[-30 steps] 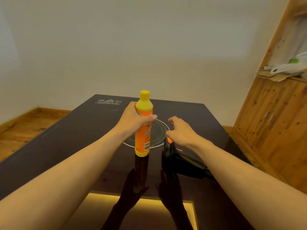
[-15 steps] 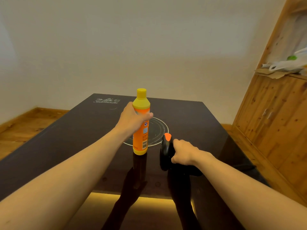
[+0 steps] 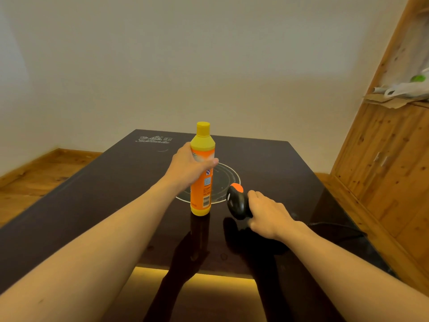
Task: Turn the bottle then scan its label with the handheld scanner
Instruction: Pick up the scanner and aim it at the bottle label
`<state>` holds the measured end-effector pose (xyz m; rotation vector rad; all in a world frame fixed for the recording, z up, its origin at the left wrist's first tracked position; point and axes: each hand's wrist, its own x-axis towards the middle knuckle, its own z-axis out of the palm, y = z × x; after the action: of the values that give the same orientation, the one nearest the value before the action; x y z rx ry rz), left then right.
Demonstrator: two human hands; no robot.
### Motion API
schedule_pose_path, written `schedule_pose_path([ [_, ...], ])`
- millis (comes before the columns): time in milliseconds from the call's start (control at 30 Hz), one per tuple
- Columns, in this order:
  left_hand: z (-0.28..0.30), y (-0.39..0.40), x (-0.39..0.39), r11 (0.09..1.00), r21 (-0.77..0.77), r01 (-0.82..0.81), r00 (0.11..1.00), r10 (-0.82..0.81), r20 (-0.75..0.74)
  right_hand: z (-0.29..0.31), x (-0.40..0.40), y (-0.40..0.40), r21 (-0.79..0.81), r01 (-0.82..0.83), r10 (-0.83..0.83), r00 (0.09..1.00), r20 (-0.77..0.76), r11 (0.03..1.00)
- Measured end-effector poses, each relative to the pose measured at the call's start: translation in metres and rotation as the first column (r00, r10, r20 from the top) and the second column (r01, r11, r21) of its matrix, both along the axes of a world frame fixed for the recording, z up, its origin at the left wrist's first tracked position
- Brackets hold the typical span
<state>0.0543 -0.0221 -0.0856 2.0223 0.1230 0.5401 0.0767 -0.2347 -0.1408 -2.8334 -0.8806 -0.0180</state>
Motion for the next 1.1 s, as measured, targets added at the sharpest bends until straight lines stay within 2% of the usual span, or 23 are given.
schedule_pose_path([
  [167, 0.0, 0.003, 0.003, 1.0, -0.004, 0.012, 1.0, -0.013, -0.016, 0.005, -0.006, 0.0, 0.019, -0.132, 0.129, 0.983, 0.128, 0.991],
  [533, -0.004, 0.011, 0.014, 0.999, -0.037, 0.035, 0.999, -0.036, -0.021, 0.006, -0.013, 0.007, -0.052, -0.339, 0.343, 0.923, 0.173, 0.939],
  [1100, -0.008, 0.014, 0.017, 0.998, -0.055, 0.042, 0.999, -0.043, -0.023, 0.007, -0.015, 0.011, -0.097, -0.376, 0.389, 0.896, 0.216, 0.921],
])
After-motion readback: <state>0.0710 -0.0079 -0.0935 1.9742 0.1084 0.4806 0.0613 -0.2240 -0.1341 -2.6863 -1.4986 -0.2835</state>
